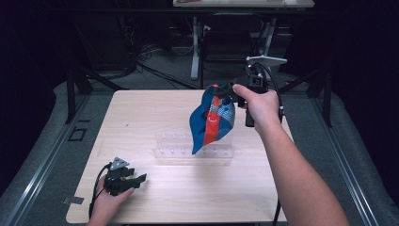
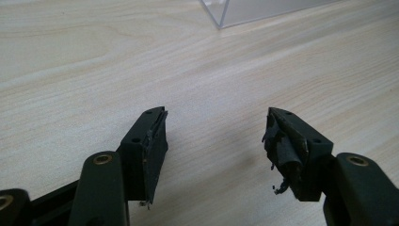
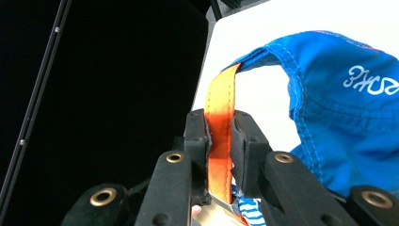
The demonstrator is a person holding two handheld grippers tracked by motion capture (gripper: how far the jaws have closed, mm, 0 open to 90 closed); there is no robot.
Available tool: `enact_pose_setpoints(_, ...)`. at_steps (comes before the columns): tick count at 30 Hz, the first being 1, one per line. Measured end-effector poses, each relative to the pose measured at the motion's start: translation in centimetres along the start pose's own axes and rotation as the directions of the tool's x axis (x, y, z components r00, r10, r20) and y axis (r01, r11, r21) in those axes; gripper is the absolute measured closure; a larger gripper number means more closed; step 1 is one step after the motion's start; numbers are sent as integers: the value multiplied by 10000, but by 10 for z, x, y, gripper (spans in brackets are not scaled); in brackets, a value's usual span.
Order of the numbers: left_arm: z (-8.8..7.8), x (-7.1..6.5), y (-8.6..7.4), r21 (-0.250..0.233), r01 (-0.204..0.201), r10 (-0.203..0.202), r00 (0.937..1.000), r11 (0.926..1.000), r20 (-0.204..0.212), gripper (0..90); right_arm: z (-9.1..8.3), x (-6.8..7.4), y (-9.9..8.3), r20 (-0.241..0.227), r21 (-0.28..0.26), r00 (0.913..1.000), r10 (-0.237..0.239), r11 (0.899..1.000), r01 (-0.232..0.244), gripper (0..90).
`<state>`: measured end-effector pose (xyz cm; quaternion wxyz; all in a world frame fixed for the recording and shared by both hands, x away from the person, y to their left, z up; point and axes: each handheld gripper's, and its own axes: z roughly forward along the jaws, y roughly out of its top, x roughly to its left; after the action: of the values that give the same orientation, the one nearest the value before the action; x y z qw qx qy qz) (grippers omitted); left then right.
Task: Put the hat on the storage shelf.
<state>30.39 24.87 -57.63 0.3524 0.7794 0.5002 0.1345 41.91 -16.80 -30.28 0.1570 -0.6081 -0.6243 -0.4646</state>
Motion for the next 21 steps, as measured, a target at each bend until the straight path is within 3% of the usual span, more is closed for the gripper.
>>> enact_pose_setpoints(9,0,0,0,18,-36,36,10000,10000,7,392,15,2,-3,-302,127,9995,55,9999,-51,779)
enact_pose_setpoints(14,0,0,0,11,-31,31,10000,10000,20,392,24,4,-5,-206,140,9998,12,9999,-9,779)
enact_pose_setpoints(21,-1,0,0,-21,4,-4,10000,10000,30,392,13,1,0,-13,-568,9998,195,9982,-195,779)
